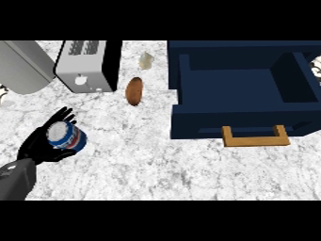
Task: Pick up the can, place it into the drawer and close the drawer
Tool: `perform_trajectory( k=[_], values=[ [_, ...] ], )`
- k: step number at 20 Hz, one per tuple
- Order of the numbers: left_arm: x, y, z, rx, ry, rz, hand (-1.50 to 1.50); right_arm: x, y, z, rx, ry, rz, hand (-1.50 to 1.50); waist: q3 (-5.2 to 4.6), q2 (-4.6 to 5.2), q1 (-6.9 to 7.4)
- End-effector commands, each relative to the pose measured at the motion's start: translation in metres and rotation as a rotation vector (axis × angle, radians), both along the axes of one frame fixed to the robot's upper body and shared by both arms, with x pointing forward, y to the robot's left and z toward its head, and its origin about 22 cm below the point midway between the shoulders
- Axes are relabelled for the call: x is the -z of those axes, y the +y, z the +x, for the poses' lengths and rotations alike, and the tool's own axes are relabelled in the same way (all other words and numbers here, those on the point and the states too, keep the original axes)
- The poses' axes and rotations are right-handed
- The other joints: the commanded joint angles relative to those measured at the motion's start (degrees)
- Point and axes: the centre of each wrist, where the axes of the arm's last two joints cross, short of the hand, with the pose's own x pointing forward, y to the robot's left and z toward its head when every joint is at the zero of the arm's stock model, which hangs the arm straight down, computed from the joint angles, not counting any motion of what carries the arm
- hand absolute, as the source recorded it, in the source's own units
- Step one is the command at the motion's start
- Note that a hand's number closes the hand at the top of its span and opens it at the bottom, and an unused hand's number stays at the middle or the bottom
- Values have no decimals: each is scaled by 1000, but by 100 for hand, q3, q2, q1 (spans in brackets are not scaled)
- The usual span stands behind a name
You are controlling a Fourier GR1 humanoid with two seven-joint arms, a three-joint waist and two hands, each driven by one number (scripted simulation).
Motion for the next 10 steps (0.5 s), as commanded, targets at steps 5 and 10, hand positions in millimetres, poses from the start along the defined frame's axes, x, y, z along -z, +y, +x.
perform_trajectory(
  k=[5, 10],
  values=[
    [6, -19, 6, 129, 13, -123, 150, -6, 19, -13, -9, 11, 18, -150, 1, -11, -19],
    [-8, -26, 24, 180, -89, -174, 150, 2, 13, -6, -4, -6, 7, -150, 2, -3, 0]
  ],
)
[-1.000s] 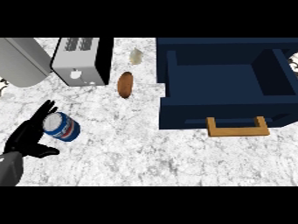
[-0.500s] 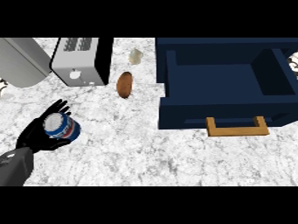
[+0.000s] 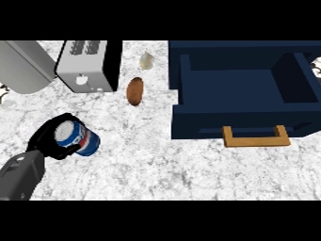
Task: Pick up the can, place it into the drawer and close the drawer
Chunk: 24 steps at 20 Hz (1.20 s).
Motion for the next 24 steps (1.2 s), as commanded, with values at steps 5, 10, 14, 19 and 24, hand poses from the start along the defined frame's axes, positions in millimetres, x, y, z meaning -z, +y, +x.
perform_trajectory(
  k=[5, 10, 14, 19, 24],
  values=[
    [-7, -33, 16, 43, -134, -122, 150, 8, -13, -5, 32, 23, 9, -150, 17, -58, 142],
    [21, -101, 6, -352, -153, -118, 150, 1, -1, -11, 26, 6, -1, -150, 18, -68, 123],
    [-7, -129, 26, -341, -177, -109, 150, -2, 1, -5, 65, 2, 17, -150, 25, -98, 258],
    [-60, -143, 43, -324, -284, -74, 150, -1, 1, -14, 44, 3, 20, -150, 22, -106, 181],
    [-121, -174, 54, -292, -308, -48, 150, 7, 2, 1, 39, 5, 18, -150, 17, -67, 139]
  ],
)
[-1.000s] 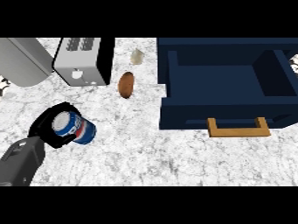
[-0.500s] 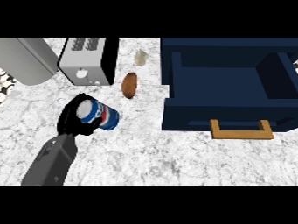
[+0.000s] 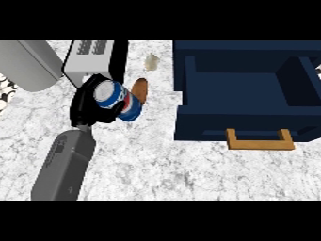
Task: Pick up the can, place it into the drawer and close the drawer
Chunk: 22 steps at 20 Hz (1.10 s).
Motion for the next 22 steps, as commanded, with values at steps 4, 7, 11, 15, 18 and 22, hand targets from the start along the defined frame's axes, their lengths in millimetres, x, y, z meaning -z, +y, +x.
perform_trajectory(
  k=[4, 7, 11, 15, 18, 22],
  values=[
    [-78, -46, -14, 34, -33, 18, 150, -1, 6, -1, 1, -12, 9, -150, -3, 18, -54],
    [-113, -53, -7, 4, -60, 33, 150, -4, 7, -6, -4, -5, 27, -150, -5, 37, -92],
    [-135, -68, 0, 4, -64, 71, 150, -1, -5, 0, 10, -10, 12, -150, -7, 57, -113],
    [-152, -86, 6, -10, -78, 90, 150, -8, 5, 2, -24, -17, 11, -150, -8, 61, -127],
    [-168, -93, 8, 17, -67, 76, 150, 10, -14, 16, 6, 2, 29, -150, -6, 62, -100],
    [-200, -132, 17, 11, -79, 93, 150, 3, -5, 8, -24, -6, 40, -150, -6, 64, -165]
  ],
)
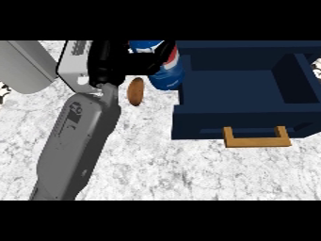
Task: Pick up the can, place it into the drawer and close the drawer
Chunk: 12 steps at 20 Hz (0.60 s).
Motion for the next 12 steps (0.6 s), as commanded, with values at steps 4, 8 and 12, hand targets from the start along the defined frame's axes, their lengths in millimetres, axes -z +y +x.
perform_trajectory(
  k=[4, 8, 12],
  values=[
    [-15, -35, 16, 11, 0, 31, 150, -4, 12, 13, -14, -4, -19, -150, 0, 16, -25],
    [-35, -57, 31, 3, -1, 33, 150, 0, 10, 14, -37, -21, 2, -150, 2, 31, -91],
    [-32, -53, 33, 9, 10, 30, 150, -6, 7, -3, -3, -2, -5, -150, 0, 5, -32]
  ],
)
